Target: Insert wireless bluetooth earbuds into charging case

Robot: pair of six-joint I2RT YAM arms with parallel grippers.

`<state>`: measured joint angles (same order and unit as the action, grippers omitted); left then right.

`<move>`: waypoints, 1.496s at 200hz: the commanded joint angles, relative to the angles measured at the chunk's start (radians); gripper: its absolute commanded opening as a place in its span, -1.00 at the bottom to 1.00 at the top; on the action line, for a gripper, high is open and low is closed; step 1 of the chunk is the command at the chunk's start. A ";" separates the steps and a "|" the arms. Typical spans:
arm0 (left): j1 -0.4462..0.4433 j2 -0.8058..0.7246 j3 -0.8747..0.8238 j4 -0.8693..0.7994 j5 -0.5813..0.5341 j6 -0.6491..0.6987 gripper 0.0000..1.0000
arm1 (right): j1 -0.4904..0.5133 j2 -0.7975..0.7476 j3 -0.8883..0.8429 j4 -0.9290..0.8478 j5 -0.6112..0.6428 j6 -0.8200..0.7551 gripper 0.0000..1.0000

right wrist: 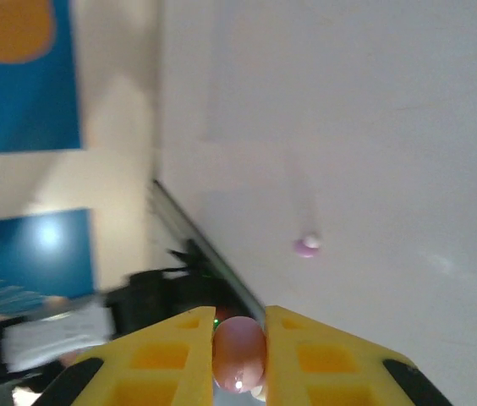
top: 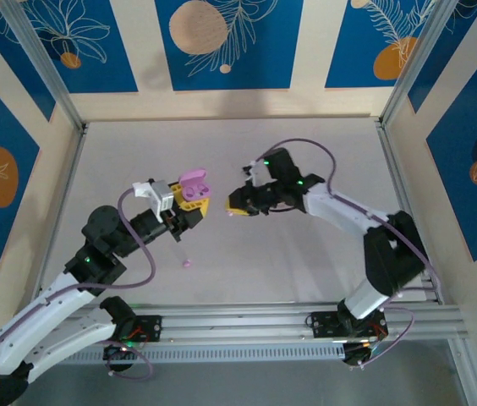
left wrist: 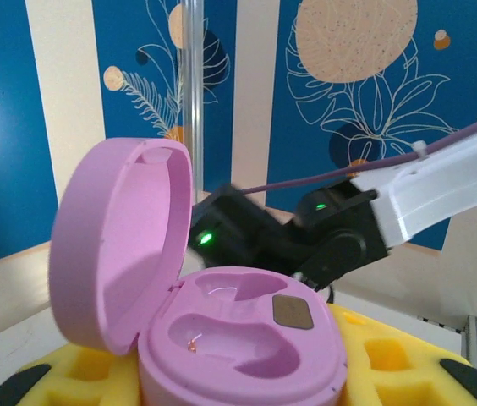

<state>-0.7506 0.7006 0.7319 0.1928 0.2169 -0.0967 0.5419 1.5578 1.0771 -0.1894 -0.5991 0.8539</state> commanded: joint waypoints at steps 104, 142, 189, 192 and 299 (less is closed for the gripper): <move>-0.006 0.096 -0.077 0.124 0.031 0.003 -0.50 | -0.225 -0.319 -0.234 0.715 -0.429 0.578 -0.55; -0.005 0.127 -0.095 0.186 0.097 0.002 -0.49 | -0.215 -0.343 -0.206 0.747 -0.437 0.636 -0.54; -0.006 0.151 -0.118 0.231 0.151 0.014 -0.49 | -0.177 -0.342 -0.171 0.744 -0.399 0.667 -0.54; -0.006 0.152 -0.119 0.234 0.152 0.016 -0.49 | -0.174 -0.342 -0.164 0.728 -0.395 0.660 -0.54; -0.005 0.170 -0.180 0.378 0.178 0.037 -0.50 | -0.031 -0.378 -0.040 0.373 -0.279 0.319 -0.55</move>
<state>-0.7506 0.8646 0.5697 0.4721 0.3630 -0.0750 0.4786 1.2140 0.9993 0.2821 -0.9150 1.3087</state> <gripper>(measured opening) 0.366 0.230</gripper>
